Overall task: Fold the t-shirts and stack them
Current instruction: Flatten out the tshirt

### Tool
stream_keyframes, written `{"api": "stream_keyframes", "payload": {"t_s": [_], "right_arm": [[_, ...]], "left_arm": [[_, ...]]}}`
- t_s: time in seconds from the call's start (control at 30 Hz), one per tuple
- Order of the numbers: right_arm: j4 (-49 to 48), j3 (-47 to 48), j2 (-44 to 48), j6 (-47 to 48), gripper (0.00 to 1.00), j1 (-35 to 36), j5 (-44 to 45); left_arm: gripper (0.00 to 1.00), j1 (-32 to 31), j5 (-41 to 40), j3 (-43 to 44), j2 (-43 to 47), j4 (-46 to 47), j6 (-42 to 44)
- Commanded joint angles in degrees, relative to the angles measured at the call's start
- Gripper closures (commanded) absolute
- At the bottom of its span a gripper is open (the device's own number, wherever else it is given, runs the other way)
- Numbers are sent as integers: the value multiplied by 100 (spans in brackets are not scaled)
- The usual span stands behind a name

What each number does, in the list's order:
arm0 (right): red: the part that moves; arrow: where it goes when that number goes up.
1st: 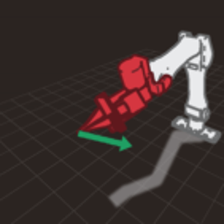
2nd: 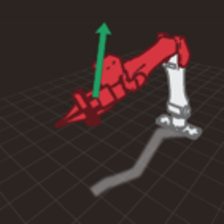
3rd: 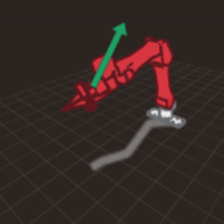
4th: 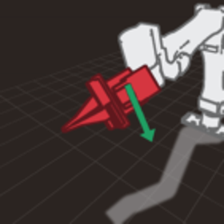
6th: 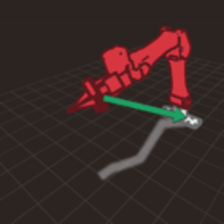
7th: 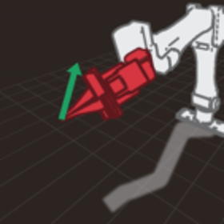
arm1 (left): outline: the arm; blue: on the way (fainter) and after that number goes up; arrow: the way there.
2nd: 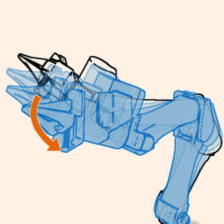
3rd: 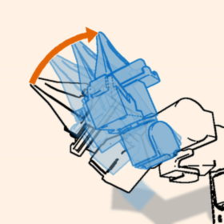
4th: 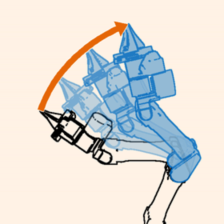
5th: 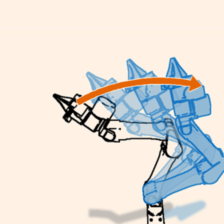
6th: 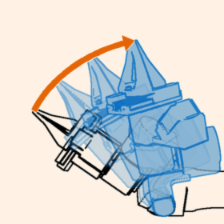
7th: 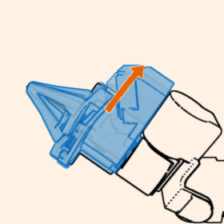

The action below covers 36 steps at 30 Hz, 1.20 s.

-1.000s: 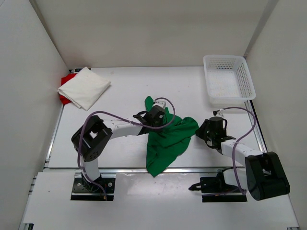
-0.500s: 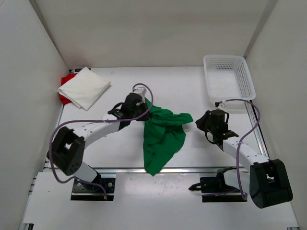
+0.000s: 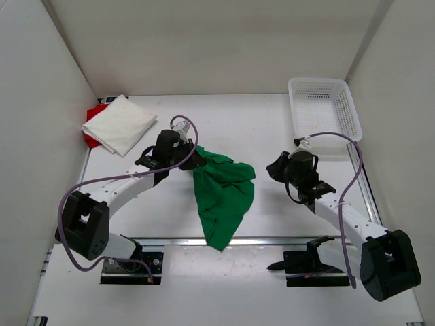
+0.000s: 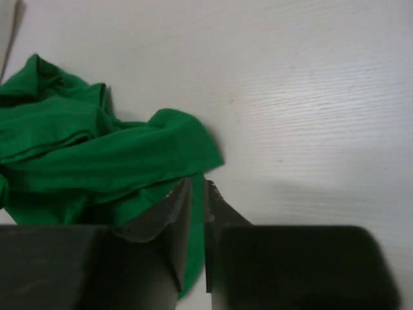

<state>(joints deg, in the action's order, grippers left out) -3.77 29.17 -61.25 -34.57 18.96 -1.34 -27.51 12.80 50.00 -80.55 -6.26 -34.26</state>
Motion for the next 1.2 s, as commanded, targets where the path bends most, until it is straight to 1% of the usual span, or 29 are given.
{"api": "stream_keyframes", "payload": {"t_s": [0.0, 0.03, 0.07, 0.1, 0.13, 0.17, 0.2, 0.23, 0.3, 0.33, 0.37, 0.4, 0.5, 0.6, 0.63, 0.7, 0.8, 0.87, 0.97, 1.1, 1.13, 1.17], "right_arm": [[-27, 45, -272, 126, 85, 397, -244], [-97, -85, -325, 178, 83, 546, -200], [-124, -217, -448, 178, 78, 634, -269], [-167, -236, -571, 187, 75, 653, -444], [-246, -288, -633, 178, 73, 731, -559], [-221, -298, -755, 196, 70, 862, -595], [-229, -306, -878, 196, 70, 907, -569], [-282, -306, -1010, 213, 68, 969, -534], [-343, -341, -1098, 196, 67, 1022, -551], [-422, -350, -1212, 179, 67, 1022, -629], [-440, -333, -1248, 144, 67, 1022, -648], [-432, -307, -1336, 169, 66, 1013, -630], [-528, -394, -1363, 134, 66, 1022, -534], [-642, -552, -1293, 82, 67, 987, -516], [-634, -587, -1275, 56, 66, 987, -525], [-669, -675, -1223, 29, 66, 908, -577], [-791, -859, -1134, -15, 66, 802, -674], [-879, -956, -1082, -67, 64, 802, -727], [-1011, -1097, -1108, -121, 63, 794, -832], [-1204, -1150, -1266, -208, 62, 793, -999], [-1275, -1176, -1275, -269, 62, 819, -1025], [-1267, -1194, -1310, -270, 62, 811, -1034]], "left_arm": [[89, 148, 258, 20, 312, 336, -203], [83, 280, 250, -103, 399, 284, -195], [79, 351, 163, -165, 496, 231, -169], [78, 534, -4, -279, 540, 178, -134], [72, 719, -92, -350, 663, 134, -90], [65, 825, -189, -490, 742, 64, -90], [60, 869, -259, -561, 795, 20, -29], [52, 913, -478, -579, 874, -67, 85], [30, 888, -769, -562, 971, -174, 156], [28, 687, -1118, -492, 1015, -295, 261], [29, 476, -1435, -439, 1024, -401, 314], [30, 283, -1551, -360, 1033, -393, 341], [30, -788, -2122, 17, 736, -551, 542], [30, -1475, -2369, 519, 156, -639, 719], [31, -1573, -2370, 659, -20, -666, 754], [30, -1897, -2431, 914, -529, -648, 824], [26, -2231, -2746, 1485, -1232, -788, 1034], [22, -2346, -2932, 1933, -1646, -885, 1140], [16, -2286, -2976, 2451, -2375, -999, 1220], [11, -2215, -3125, 3006, -2903, -1157, 1387], [14, -2180, -3108, 3077, -3044, -1201, 1431], [22, -2171, -3125, 3147, -3132, -1254, 1431]]}}
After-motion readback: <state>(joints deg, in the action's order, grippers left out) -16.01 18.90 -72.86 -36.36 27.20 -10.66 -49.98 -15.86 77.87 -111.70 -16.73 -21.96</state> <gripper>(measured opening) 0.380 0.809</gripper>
